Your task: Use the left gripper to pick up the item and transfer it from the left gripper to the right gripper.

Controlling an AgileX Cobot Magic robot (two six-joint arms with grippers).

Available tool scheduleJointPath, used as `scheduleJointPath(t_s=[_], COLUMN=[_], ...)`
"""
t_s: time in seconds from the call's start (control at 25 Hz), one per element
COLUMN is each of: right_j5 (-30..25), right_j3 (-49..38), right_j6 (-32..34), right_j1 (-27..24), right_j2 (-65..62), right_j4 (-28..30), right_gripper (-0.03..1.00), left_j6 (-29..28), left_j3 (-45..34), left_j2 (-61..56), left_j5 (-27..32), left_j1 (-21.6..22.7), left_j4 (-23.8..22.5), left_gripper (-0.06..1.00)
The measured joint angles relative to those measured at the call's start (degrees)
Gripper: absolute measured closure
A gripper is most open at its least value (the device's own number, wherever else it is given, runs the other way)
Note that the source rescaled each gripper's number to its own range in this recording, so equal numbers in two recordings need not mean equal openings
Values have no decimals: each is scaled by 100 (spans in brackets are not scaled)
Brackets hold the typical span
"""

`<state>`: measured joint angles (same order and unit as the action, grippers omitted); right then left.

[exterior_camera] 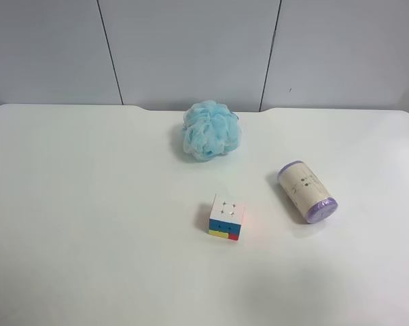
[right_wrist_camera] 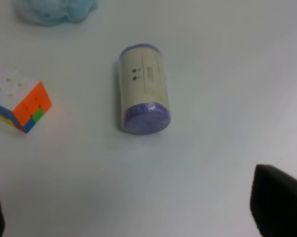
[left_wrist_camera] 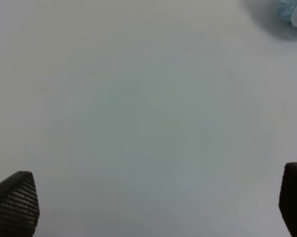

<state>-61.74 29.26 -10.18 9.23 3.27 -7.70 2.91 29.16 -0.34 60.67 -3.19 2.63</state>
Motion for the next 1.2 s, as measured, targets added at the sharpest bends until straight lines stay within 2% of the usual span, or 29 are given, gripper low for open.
scheduleJointPath(t_s=[0.32,0.68,1.2], right_j5=[0,37,63], right_j3=[0,-5,-5], right_j6=[0,0,0], right_j1=[-66,-1006,-1037], right_j2=[0,-344,-344], right_j4=[0,0,0], right_gripper=[-3,-3,-3], left_j6=[0,0,0], left_j3=[0,0,0], left_j2=[0,0,0], left_j5=[0,0,0], left_j1=[0,0,0], left_j4=[0,0,0], left_gripper=[-5,-5,-5])
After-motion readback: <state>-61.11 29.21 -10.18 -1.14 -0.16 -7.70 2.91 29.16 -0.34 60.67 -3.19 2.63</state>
